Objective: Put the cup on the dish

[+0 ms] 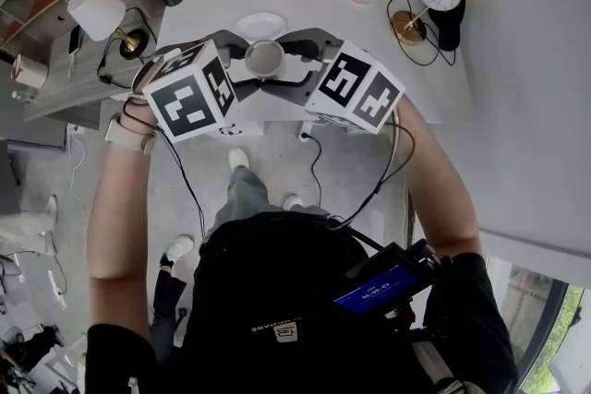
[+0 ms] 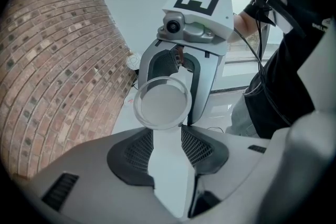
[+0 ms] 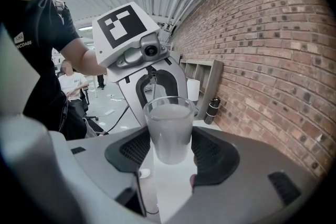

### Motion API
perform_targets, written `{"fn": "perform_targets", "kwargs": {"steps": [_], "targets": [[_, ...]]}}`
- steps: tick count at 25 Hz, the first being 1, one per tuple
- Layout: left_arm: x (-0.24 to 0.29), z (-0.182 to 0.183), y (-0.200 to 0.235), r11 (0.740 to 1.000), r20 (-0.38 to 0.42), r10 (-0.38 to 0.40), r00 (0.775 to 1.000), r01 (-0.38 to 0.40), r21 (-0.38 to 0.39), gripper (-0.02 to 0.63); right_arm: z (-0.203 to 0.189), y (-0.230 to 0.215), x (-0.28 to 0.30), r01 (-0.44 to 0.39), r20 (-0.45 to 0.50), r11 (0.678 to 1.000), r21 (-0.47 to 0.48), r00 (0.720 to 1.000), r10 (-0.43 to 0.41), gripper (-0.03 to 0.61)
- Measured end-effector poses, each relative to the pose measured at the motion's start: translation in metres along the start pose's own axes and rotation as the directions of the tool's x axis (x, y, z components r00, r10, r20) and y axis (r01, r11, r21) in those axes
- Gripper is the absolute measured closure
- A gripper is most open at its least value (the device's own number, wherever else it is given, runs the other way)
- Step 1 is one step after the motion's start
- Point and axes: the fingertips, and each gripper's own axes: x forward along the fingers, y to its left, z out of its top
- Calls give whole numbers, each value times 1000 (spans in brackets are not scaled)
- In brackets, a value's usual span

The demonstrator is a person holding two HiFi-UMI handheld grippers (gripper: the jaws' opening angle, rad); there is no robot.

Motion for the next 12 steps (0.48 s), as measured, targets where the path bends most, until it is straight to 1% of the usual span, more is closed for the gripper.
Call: {"fn": "perform_targets", "kwargs": {"steps": [5, 12], "targets": [[10, -17, 24, 999, 16, -31, 999, 31, 24, 451, 0, -23, 23, 17, -13, 1000, 18, 1000, -17, 336], [18, -44, 74, 996, 24, -67, 997, 65, 59, 450, 10, -67, 59, 45, -11, 997, 64, 999, -44, 336]]}}
